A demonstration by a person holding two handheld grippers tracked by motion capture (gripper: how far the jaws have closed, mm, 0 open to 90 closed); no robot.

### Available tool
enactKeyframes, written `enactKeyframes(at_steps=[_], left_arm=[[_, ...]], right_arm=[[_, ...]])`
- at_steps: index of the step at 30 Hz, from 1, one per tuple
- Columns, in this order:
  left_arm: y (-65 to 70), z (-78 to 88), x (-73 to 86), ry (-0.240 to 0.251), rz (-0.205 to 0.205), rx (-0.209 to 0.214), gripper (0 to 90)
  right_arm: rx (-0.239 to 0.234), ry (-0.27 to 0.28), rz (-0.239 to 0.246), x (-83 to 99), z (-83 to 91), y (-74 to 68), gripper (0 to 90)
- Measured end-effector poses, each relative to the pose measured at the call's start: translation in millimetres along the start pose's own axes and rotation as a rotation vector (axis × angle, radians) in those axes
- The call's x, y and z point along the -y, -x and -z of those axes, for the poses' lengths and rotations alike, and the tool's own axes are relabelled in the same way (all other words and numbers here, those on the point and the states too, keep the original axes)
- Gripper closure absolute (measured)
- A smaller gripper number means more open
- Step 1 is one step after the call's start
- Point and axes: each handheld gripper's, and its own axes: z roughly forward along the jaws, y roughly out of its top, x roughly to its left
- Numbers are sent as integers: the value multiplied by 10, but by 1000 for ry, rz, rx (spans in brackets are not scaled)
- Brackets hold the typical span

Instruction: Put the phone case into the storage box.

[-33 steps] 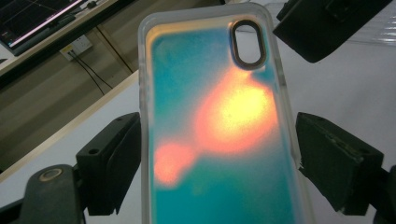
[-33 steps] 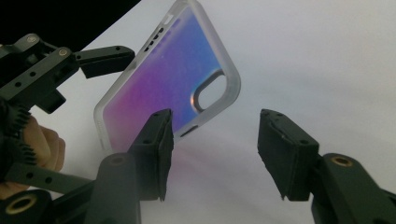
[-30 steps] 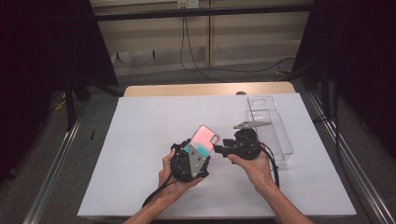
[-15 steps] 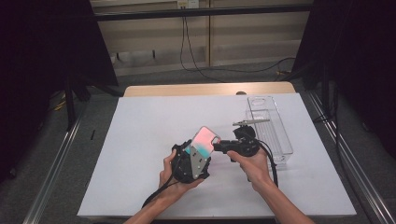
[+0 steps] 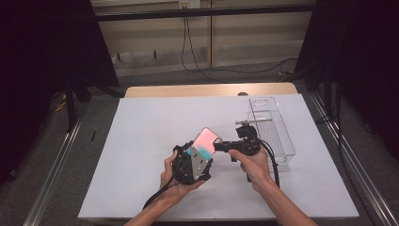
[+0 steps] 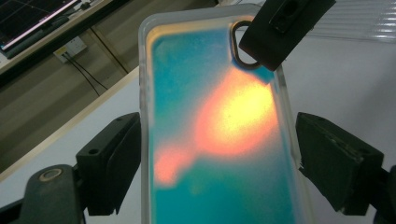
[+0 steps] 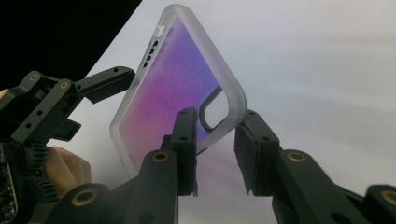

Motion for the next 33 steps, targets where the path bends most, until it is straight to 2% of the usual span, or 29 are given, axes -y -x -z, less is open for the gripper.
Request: enactKeyframes(at_steps=[10, 12, 14, 18, 24, 26, 29, 33], left_arm=[[-25, -28, 16, -12, 10, -7, 169], [-32, -37, 17, -15, 0, -15, 169], [-52, -49, 25, -21, 14, -13, 169], [-89, -62, 37, -25, 24, -12, 170], [-145, -84, 39, -13, 65, 21, 161], [-177, -89, 42, -15, 98, 42, 141], [-221, -93, 48, -10, 133, 53, 123], [-281, -102, 57, -14, 170, 92, 80]], right_arm=[[-44, 19, -51, -1, 22, 9, 773], [-51, 25, -67, 1, 18, 2, 781], [-48, 27, -72, -2, 7, -8, 791], [-86, 35, -98, -9, -15, -24, 821], [-102, 41, -115, -32, 0, -32, 825], [-98, 41, -108, -34, 3, -53, 830], [-102, 51, -97, -40, 7, -64, 832], [-88, 51, -84, -51, 2, -59, 833]])
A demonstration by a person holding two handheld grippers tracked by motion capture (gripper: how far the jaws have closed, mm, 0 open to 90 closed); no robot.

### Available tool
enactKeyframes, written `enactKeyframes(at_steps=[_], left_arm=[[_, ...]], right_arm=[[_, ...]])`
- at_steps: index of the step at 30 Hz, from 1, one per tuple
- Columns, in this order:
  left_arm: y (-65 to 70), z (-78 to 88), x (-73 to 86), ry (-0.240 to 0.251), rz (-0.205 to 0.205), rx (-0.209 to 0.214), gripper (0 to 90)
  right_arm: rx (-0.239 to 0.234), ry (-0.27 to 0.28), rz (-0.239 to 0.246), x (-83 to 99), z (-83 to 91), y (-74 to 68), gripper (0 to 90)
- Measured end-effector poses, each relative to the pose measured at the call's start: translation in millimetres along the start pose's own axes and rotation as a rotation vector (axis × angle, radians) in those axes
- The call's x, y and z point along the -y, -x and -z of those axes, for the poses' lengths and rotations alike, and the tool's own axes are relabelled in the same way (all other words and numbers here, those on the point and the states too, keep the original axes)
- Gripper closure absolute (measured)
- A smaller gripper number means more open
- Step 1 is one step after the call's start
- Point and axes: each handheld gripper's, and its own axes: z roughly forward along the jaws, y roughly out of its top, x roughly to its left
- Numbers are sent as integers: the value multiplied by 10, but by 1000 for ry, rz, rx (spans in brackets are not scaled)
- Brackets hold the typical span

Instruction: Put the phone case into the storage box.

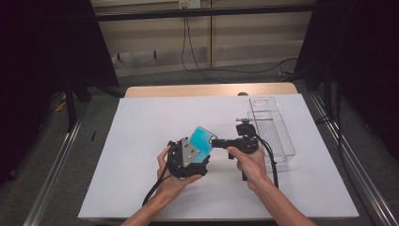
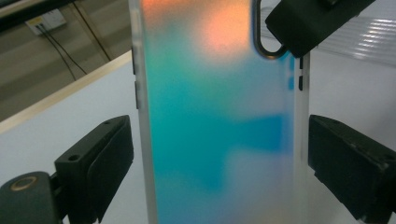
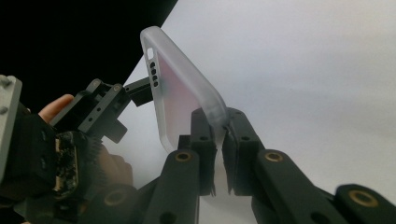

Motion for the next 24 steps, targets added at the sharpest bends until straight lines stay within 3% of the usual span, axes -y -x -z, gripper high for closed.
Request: enactKeyframes(at_steps=[3, 8, 14, 21, 24], left_arm=[[-39, 11, -4, 3, 42, 24, 48], [-59, 44, -15, 28, 60, 24, 50], [-109, 75, -18, 16, 124, 66, 51], [-196, 85, 18, -2, 145, 86, 36], [-270, 93, 56, -5, 176, 120, 31]], right_arm=[[9, 9, 10, -2, 0, 8, 834], [26, 19, 39, -10, 15, 14, 835], [46, 53, 61, -32, 80, 33, 836], [53, 82, 69, -43, 123, 53, 836], [57, 94, 79, -46, 160, 50, 837]])
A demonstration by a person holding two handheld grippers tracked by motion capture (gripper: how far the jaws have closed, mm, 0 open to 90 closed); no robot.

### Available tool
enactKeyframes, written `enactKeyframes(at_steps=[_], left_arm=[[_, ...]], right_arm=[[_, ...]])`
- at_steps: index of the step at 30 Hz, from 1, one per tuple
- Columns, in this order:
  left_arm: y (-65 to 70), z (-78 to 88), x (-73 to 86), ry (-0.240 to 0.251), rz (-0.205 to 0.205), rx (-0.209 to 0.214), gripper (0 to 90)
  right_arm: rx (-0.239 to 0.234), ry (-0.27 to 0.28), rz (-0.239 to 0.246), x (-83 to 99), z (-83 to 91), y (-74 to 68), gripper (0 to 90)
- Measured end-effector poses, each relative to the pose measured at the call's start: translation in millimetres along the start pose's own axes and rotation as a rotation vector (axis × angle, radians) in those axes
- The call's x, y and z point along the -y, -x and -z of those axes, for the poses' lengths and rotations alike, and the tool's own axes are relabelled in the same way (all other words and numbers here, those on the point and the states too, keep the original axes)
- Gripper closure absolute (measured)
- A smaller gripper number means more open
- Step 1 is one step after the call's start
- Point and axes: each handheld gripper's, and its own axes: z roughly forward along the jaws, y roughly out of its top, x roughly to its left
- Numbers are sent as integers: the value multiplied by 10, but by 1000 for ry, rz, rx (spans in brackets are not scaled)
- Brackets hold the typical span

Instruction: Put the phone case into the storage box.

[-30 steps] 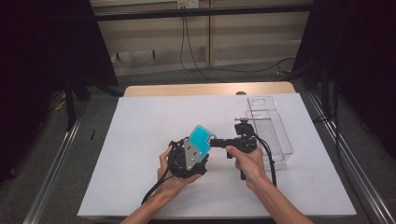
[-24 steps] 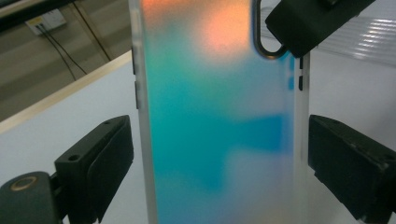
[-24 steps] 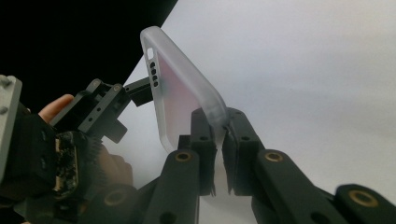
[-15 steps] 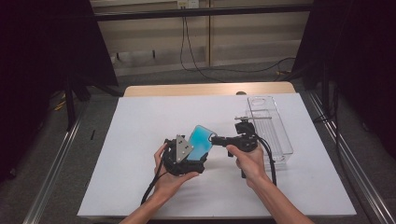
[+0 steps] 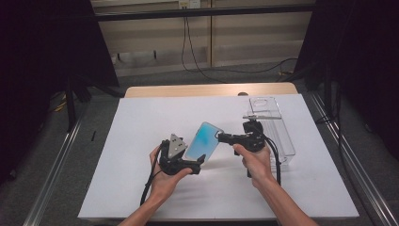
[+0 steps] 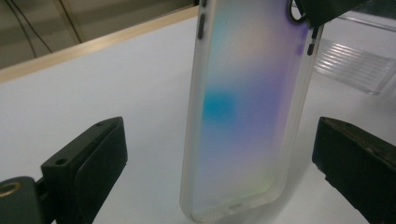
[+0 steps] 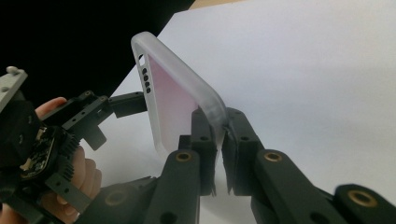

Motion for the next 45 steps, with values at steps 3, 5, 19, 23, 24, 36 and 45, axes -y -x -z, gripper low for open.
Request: enactKeyframes(at_steps=[3, 5, 19, 23, 24, 36, 45], left_arm=[[-42, 15, 8, -7, 4, -33, 33], [-70, 36, 8, -6, 6, -41, 35], [-162, 141, 100, 45, -3, -50, 31], [-163, 154, 123, 44, -3, -51, 24], [-165, 160, 126, 43, 2, -48, 23], [-260, 297, 221, 101, 8, -84, 41], [-294, 408, 299, 132, 19, -74, 53]], right_arm=[[1, 13, 12, 3, 35, 3, 837], [3, 23, 17, 15, 54, 5, 837], [35, 60, 45, 5, 183, 47, 839], [46, 71, 61, -2, 201, 47, 840], [45, 73, 65, -7, 210, 50, 840], [89, 108, 100, -57, 322, 88, 845], [125, 124, 140, -97, 385, 85, 850]])
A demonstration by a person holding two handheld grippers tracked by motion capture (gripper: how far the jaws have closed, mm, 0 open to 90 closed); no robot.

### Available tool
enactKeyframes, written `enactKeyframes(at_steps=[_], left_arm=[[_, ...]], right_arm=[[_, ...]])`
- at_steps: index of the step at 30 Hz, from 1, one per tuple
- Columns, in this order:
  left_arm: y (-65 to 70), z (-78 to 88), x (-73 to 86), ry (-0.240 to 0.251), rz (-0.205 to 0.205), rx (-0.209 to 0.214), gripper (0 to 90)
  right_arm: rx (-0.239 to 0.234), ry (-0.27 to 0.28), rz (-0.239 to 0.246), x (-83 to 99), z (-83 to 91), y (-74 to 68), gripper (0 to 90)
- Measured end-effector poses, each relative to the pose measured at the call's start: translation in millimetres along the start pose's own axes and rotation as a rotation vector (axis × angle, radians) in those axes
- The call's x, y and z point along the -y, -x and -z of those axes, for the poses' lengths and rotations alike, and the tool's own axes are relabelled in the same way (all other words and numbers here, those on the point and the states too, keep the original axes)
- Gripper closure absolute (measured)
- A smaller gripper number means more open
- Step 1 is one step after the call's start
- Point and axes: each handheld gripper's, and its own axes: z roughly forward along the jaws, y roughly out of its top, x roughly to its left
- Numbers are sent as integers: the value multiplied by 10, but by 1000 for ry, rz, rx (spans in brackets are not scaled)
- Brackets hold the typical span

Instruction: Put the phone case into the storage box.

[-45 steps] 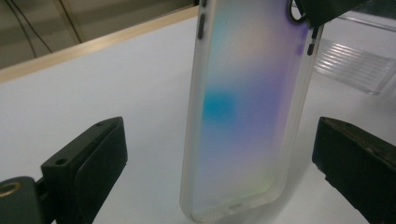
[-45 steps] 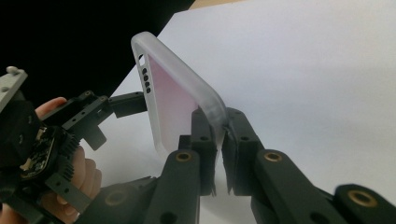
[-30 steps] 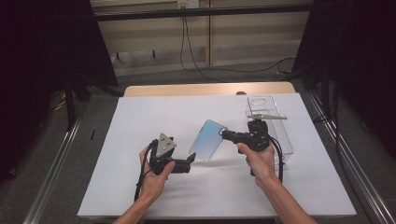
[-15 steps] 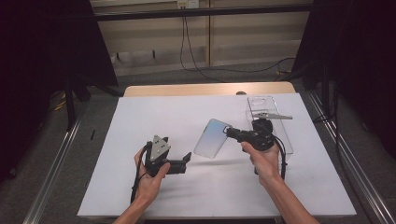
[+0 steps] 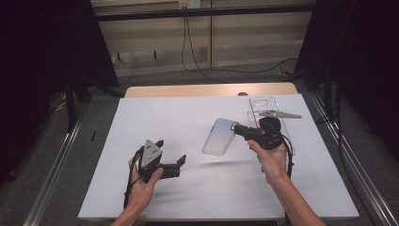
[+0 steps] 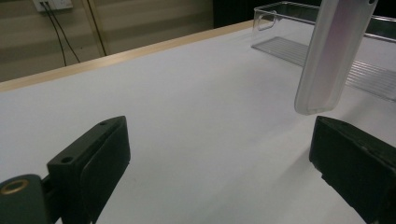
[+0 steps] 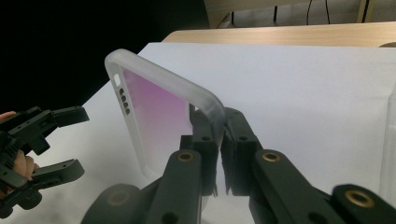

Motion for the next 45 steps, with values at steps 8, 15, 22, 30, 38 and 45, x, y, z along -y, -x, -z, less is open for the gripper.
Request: enactKeyframes(at_steps=[8, 15, 22, 30, 38, 45], left_arm=[[-101, 68, 66, 62, 47, -37, 52], [-193, 229, 82, 107, 41, -90, 18], [-224, 371, 85, 144, 42, -81, 22], [-248, 558, 137, 130, 21, -83, 22], [-348, 727, 181, 146, 49, -117, 28], [-410, 674, 293, 140, 42, -141, 35]], right_arm=[[21, 17, 20, -27, 38, 10, 850], [32, 32, 17, -86, 101, 57, 850], [56, 36, 16, -157, 124, 151, 850], [90, 37, 24, -258, 184, 218, 850], [115, 53, 41, -369, 236, 284, 850], [134, 68, 46, -466, 264, 332, 850]])
